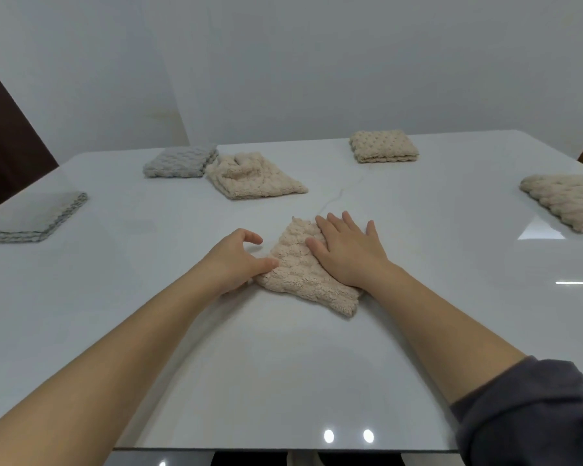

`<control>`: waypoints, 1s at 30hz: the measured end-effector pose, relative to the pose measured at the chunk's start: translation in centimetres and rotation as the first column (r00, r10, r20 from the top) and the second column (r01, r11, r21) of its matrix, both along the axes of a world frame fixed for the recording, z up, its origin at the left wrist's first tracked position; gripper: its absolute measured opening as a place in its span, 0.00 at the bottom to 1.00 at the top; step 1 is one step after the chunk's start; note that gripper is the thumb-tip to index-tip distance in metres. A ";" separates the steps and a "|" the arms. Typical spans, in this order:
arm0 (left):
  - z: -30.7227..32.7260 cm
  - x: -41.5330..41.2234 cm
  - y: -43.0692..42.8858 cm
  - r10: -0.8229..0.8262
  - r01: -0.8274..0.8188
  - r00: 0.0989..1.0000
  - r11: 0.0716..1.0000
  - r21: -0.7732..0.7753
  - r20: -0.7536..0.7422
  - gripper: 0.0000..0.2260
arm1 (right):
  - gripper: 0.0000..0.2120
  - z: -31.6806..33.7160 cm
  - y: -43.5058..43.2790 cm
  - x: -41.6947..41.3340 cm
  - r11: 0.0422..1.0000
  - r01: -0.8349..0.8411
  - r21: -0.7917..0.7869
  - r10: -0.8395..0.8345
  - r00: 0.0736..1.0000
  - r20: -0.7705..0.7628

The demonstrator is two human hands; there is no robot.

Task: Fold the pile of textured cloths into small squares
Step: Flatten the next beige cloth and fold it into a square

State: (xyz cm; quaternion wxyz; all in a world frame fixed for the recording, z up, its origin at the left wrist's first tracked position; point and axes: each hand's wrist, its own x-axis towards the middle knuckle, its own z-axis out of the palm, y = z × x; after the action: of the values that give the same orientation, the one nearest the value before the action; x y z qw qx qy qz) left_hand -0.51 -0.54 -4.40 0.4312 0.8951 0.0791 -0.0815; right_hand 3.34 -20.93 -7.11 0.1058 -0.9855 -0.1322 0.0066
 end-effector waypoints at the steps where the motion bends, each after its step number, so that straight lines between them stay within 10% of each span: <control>1: 0.1 -0.2 -0.2 0.016 -0.017 1.000 0.999 0.030 0.012 0.22 | 0.30 0.0 0.0 0.0 1.000 -0.007 0.003 0.007 1.000 0.003; 10: 0.0 -2.5 0.5 0.072 -0.064 0.996 0.985 0.162 -0.045 0.27 | 0.31 0.2 0.6 0.0 0.978 -0.203 0.056 0.203 0.979 0.016; 17: 1.5 -1.5 -2.8 -0.180 0.023 0.894 0.933 0.358 0.410 0.24 | 0.23 0.1 0.5 0.0 0.929 -0.212 0.304 0.201 0.977 0.068; 22: -1.4 0.2 -5.1 -0.429 0.289 0.896 0.763 0.579 0.119 0.25 | 0.19 0.7 -0.4 -0.5 0.764 -0.066 0.642 0.002 0.995 0.100; 30: -2.8 0.2 -4.8 -0.393 0.270 0.911 0.798 0.538 0.126 0.25 | 0.17 2.9 -3.1 -3.2 0.582 0.165 0.796 -0.202 0.978 -0.055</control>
State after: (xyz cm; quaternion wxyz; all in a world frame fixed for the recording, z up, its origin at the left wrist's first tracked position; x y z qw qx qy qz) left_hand -0.27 -5.39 -7.23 0.1643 0.9796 -0.1120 -0.0278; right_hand 0.12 -24.01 -4.25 0.5310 -0.8428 -0.0211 -0.0846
